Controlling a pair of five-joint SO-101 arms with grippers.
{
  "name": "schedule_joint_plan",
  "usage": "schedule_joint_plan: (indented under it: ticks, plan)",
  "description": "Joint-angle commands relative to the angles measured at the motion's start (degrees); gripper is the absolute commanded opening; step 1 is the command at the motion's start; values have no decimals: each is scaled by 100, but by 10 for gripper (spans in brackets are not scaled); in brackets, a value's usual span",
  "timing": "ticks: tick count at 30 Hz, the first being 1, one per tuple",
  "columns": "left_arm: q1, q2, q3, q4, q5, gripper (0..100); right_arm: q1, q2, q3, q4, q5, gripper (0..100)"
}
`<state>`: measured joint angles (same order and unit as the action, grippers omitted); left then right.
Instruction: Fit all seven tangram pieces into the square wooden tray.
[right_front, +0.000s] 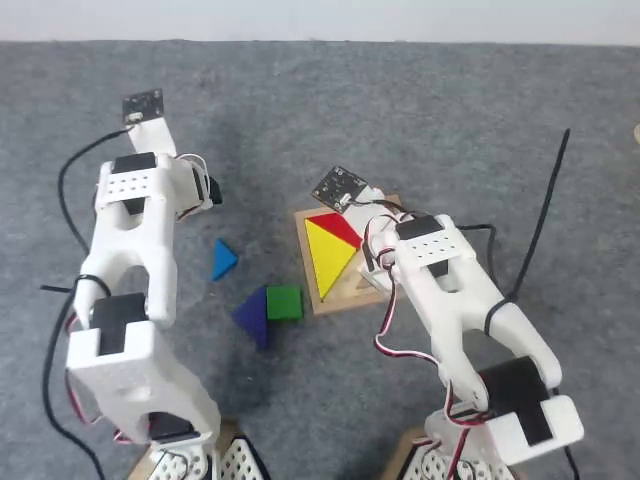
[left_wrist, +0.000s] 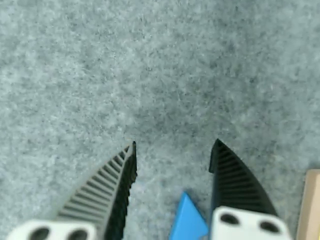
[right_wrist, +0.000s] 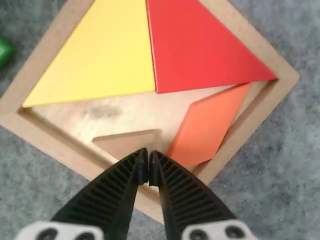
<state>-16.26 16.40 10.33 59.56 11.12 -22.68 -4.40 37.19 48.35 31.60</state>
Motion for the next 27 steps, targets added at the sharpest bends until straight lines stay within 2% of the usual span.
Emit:
schedule_joint_plan:
  ticks: [1,4,17,23,27]
  plan:
    - [35,-26,-233,53,18,239,-4,-110,-281,92,88,22]
    - [35,-26,-233,62,18,239,127,-119,-273,479,97,21]
    - [35,-26,-233,62,18,239,330,84,35,4,97,23]
    - [26,-26,-233,62,18,239,295,1042,-721,4,97,23]
    - [26,-26,-233,62,18,239,-66,1367,-1196,13,97,23]
